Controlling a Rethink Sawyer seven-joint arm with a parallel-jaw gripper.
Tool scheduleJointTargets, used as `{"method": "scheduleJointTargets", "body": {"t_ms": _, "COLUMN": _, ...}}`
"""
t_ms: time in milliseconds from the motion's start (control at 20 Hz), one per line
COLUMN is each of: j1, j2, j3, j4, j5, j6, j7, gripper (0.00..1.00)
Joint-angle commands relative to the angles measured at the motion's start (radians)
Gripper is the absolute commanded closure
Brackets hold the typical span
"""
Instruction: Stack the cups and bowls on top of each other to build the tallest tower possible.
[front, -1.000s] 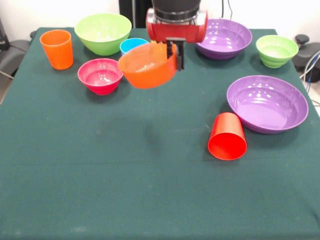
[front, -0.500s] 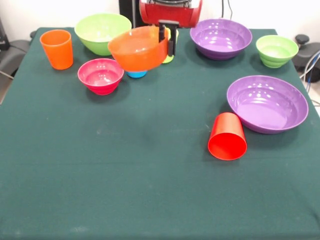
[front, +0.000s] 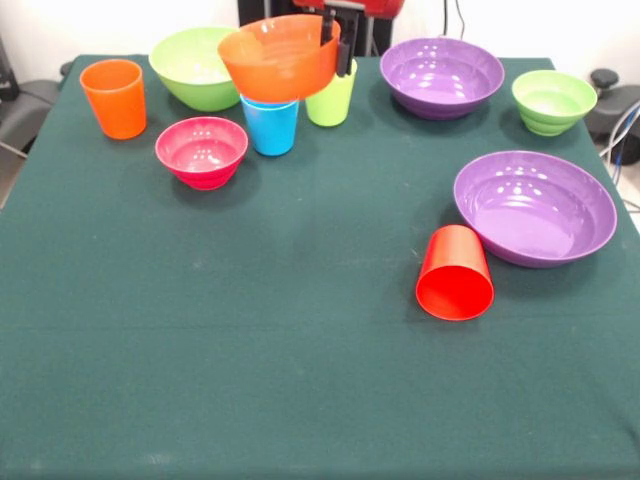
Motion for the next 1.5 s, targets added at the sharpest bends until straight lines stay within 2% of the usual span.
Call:
{"method": "scheduleJointTargets", "body": {"t_ms": 50, "j1": 0.017, "j2": -0.021, "j3": -0.01, "j4": 0.106, "j5": 0.03, "j6": 0.051, "j7": 0.173, "gripper": 1.0}}
{"method": "scheduleJointTargets", "body": {"t_ms": 300, "j1": 0.021, "j2": -0.033, "j3": -0.029, "j4": 0.134, "j5": 0.027, "j6": 0.044, "j7": 0.159, "gripper": 1.0}}
{"method": "scheduleJointTargets", "body": {"t_ms": 1000, "j1": 0.038, "j2": -0.045, "j3": -0.049, "j4": 0.273, "j5": 0.045, "j6": -0.087, "j7": 0.183, "gripper": 1.0}}
{"method": "scheduleJointTargets", "body": {"t_ms": 1500, "j1": 0.039, "j2": 0.0, "j3": -0.033, "j4": 0.326, "j5": 0.072, "j6": -0.203, "j7": 0.201, "gripper": 1.0}}
